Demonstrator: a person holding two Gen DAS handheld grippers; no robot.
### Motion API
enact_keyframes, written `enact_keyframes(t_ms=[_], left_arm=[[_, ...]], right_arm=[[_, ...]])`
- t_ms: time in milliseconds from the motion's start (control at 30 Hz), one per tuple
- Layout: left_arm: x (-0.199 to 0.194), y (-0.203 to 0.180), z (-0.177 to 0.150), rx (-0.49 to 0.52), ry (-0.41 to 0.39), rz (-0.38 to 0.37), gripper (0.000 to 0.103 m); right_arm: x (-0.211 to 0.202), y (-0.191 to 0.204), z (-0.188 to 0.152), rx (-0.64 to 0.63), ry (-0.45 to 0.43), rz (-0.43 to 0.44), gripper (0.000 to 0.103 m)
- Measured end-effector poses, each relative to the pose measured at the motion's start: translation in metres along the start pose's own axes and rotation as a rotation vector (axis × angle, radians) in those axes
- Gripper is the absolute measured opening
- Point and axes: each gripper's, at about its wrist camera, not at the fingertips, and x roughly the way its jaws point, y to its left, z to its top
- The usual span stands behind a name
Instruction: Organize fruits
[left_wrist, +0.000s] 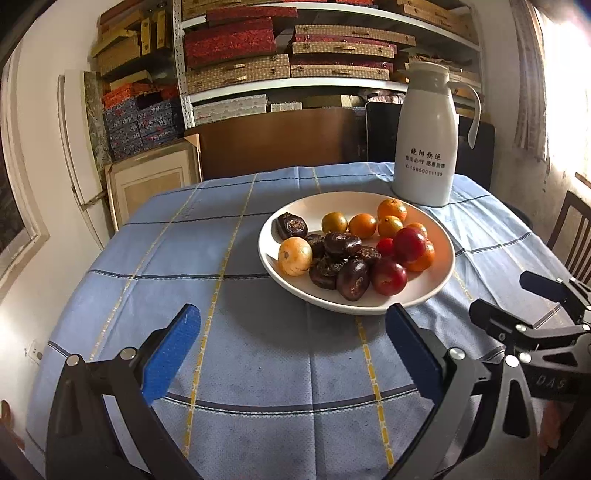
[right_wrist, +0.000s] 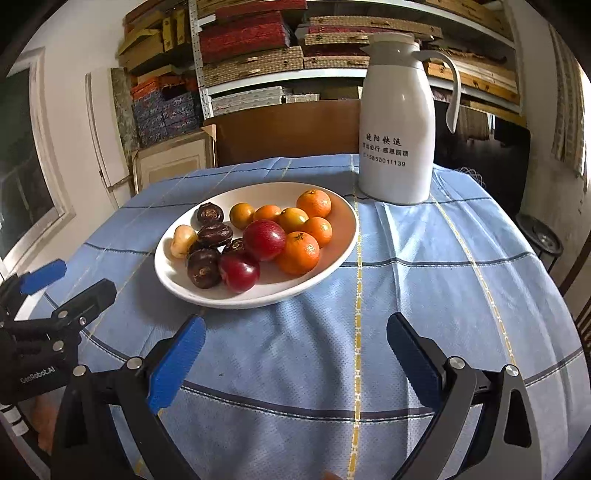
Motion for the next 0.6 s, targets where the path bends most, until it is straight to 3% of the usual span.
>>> enact_keyframes(t_ms=[367,600], left_arm=[[-0.0070,-0.0032,-0.0003,0.011,-0.019,0.054,0.098],[-0.0087,-0.0046,-0.0011,0.011,-0.006,0.044,0.098]], right_arm=[[-0.0055,0.0074,-0.0020,-0.021,-0.009,0.009,0.099],[-0.0050,0.0075,-0.0022,-0.018,-0.005,0.015,0.099]])
